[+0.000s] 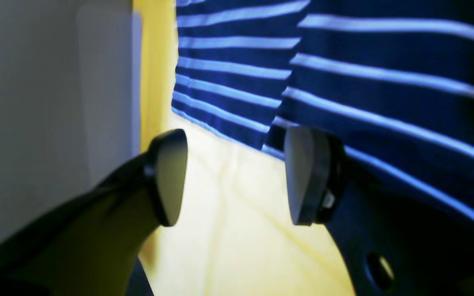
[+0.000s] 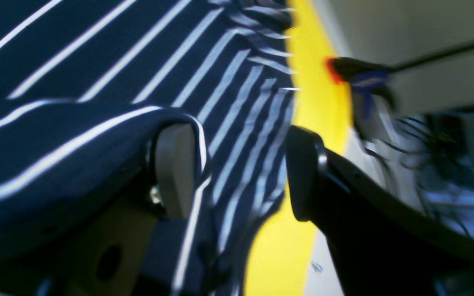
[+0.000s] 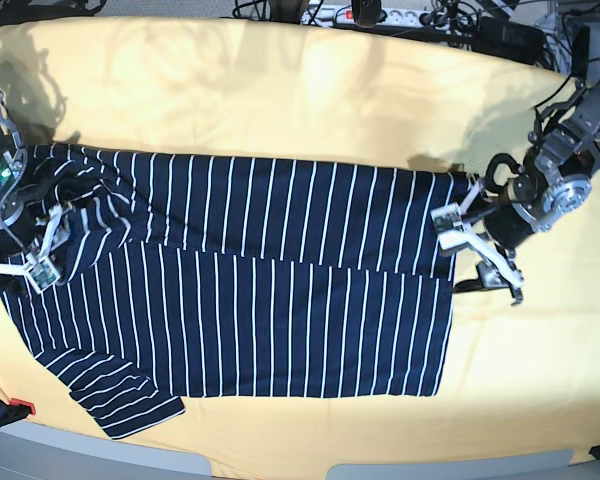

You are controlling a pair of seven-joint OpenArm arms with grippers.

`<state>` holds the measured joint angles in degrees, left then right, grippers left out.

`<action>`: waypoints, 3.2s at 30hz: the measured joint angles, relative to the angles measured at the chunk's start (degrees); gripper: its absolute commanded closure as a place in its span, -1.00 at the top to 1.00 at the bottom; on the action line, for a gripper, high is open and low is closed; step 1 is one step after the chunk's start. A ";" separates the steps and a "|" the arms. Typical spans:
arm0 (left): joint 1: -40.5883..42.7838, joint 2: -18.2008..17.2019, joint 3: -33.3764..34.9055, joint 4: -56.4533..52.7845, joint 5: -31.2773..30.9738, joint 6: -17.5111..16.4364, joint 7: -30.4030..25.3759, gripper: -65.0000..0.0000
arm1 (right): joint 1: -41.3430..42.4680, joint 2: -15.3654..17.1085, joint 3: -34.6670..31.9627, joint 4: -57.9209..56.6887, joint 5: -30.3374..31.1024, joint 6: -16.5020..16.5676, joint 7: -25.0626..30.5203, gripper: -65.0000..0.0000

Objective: Fold the T-shirt properly
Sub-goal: 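Lower the folded edge onto the shirt and open both grippers, then raise both open grippers off the folded edge, then grasp the folded edge with both grippers and drag the shirt toward the arms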

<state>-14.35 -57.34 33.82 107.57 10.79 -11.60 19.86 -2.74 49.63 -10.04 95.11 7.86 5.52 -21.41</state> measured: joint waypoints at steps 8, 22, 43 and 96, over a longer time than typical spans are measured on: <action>0.20 -1.99 0.02 0.13 -5.70 -13.44 -0.42 0.17 | 0.33 0.39 0.24 6.80 0.22 0.83 -9.16 0.13; 0.20 -3.65 0.02 0.17 -5.46 -11.06 0.02 0.17 | 0.59 1.57 0.26 2.49 -0.42 5.33 -12.76 0.11; 0.22 -4.50 0.02 -3.48 -0.02 -23.02 -4.33 0.17 | 0.52 9.44 0.39 8.39 5.25 1.53 -25.40 0.10; 0.35 -0.94 3.67 -5.27 3.80 -22.47 -9.81 -1.00 | -13.31 7.72 0.37 2.58 6.45 4.39 -37.70 0.02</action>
<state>-14.00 -58.28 37.50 102.30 14.59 -34.06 10.04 -16.05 57.34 -9.67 97.69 14.31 9.91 -59.11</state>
